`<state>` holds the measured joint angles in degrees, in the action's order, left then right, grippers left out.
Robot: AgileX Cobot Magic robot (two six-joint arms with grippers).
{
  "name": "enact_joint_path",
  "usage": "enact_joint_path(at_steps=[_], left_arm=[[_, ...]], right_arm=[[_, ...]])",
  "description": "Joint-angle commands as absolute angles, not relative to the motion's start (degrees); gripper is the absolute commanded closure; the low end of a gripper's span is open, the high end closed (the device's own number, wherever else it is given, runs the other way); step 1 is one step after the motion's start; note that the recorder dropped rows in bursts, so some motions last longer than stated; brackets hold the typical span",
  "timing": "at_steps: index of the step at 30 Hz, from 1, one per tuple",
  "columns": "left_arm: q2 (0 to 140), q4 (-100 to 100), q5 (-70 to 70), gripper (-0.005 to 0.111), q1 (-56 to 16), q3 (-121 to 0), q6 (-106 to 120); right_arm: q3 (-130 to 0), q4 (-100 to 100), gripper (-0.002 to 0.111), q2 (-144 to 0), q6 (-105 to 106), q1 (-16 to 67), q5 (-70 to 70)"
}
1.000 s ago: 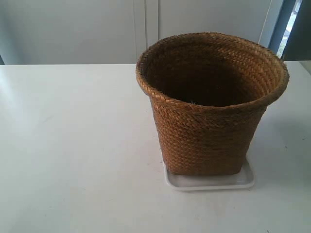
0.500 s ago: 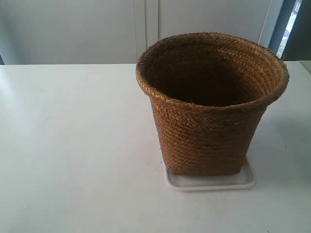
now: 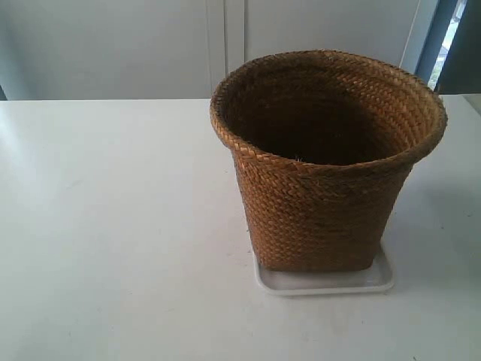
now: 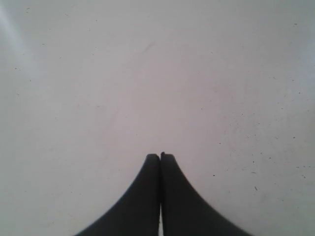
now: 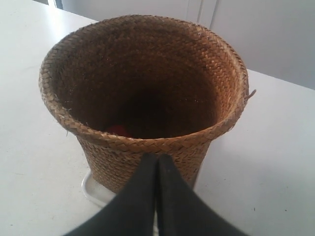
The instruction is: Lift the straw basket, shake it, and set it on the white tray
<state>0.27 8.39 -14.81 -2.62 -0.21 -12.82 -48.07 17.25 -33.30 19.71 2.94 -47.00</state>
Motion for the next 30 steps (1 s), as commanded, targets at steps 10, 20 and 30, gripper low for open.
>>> enact_joint_path(at_steps=[10,20,30], left_arm=[[0.0,8.0,-14.9,0.107,-2.3,0.0,-12.9],[0.0,8.0,-14.9,0.107,-2.3,0.0,-12.9],[0.0,8.0,-14.8,0.107,-2.3,0.0,-12.9]], right_arm=[[-23.5,17.6,0.108,-9.5,19.1,2.7,-22.1],[-2.6,17.6,0.108,-6.4,17.7,2.2,-3.3],[0.0,0.7,0.108,-6.4,2.8,2.2,-5.4]])
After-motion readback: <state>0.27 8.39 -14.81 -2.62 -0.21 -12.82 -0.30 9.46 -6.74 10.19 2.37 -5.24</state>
